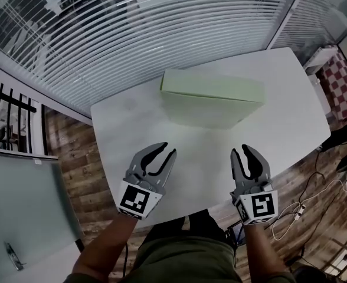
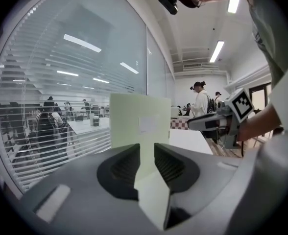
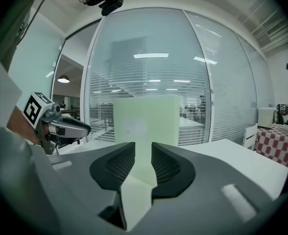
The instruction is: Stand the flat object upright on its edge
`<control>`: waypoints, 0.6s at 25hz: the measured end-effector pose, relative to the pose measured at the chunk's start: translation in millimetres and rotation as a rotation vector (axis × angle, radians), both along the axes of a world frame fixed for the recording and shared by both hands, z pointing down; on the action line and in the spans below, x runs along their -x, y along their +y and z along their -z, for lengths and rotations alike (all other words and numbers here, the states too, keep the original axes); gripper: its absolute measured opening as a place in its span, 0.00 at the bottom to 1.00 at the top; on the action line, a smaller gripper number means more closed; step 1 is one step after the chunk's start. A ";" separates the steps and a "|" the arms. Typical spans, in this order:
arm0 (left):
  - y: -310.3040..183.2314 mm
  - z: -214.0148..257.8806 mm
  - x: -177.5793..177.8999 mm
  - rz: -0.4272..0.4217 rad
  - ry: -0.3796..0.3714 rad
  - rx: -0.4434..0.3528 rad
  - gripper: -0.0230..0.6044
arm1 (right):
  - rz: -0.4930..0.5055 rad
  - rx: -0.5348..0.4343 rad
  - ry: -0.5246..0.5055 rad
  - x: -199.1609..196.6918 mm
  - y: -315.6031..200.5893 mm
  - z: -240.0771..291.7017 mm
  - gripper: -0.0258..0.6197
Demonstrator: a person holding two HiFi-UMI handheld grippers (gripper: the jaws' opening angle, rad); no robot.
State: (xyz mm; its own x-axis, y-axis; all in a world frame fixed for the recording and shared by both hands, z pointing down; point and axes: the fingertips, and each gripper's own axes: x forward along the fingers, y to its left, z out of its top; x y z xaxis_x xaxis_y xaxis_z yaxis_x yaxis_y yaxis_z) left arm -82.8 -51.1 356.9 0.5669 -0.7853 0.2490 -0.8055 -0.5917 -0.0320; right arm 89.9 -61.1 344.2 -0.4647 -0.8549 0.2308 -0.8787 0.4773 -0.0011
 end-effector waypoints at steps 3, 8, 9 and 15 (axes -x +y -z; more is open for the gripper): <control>13.9 -1.7 0.6 -0.014 0.000 0.009 0.14 | -0.001 0.012 -0.004 1.1 11.7 3.6 0.16; 29.7 12.6 2.2 -0.040 0.014 0.001 0.08 | 0.008 -0.002 -0.002 10.5 25.8 18.1 0.08; 32.7 11.4 3.6 -0.043 0.016 0.004 0.08 | 0.011 -0.005 0.001 11.8 28.5 19.7 0.07; 47.4 10.3 8.3 -0.060 0.021 0.023 0.04 | 0.029 0.012 0.022 16.6 42.6 23.1 0.06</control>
